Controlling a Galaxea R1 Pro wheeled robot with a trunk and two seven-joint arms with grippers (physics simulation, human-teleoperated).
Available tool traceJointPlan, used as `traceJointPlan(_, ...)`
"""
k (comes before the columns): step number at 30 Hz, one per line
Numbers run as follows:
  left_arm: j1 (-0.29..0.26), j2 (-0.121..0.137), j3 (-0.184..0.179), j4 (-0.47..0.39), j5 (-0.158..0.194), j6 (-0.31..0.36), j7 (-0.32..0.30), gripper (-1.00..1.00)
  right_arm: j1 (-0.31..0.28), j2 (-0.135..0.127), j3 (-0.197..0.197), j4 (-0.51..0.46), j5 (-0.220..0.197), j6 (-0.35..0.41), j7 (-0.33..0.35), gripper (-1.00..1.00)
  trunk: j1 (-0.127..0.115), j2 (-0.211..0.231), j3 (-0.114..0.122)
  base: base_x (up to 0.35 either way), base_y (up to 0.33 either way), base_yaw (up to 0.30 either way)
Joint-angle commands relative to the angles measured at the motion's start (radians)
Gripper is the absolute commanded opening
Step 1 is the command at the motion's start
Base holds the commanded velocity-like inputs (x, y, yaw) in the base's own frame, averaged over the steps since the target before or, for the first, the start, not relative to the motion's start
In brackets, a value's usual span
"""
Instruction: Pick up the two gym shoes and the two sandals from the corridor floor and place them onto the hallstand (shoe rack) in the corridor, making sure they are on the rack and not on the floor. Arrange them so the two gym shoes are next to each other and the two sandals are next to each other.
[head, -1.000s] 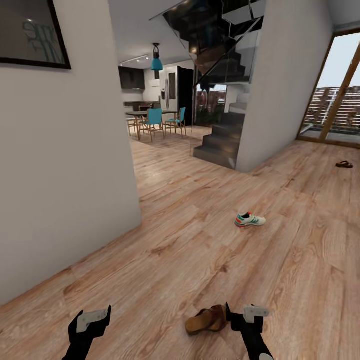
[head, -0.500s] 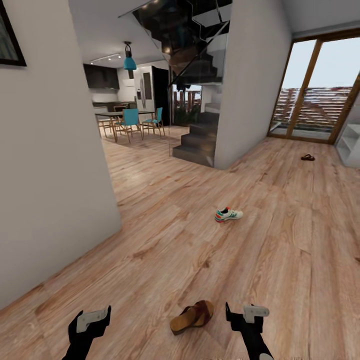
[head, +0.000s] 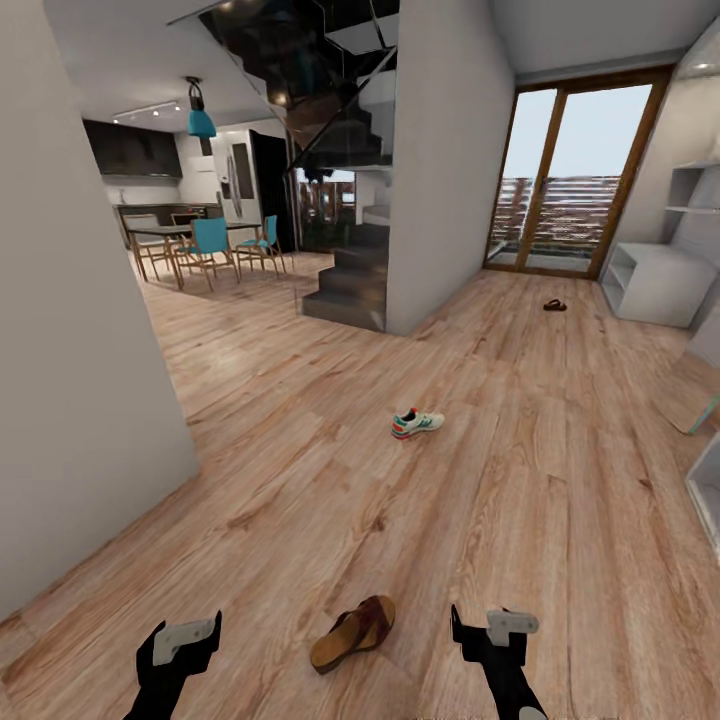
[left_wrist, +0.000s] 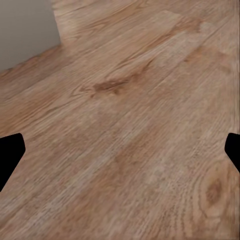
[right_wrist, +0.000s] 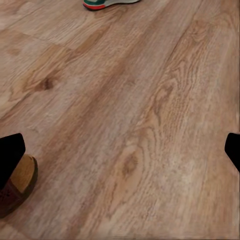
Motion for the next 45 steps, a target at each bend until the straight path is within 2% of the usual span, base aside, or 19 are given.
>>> traceJointPlan(1,0.000,0.000,0.000,0.000,0.000,0.000,0.000,1.00,0.000,0.000,0.000,0.000,0.000,0.000,0.000,1.00,0.000,0.000,0.000,0.000,0.000,-0.288)
traceJointPlan(45,0.000,0.000,0.000,0.000,0.001,0.000,0.000,1.00,0.000,0.000,-0.001,0.004,-0.001,0.000,0.000,1.00,0.000,0.000,0.000,0.000,0.000,-0.288)
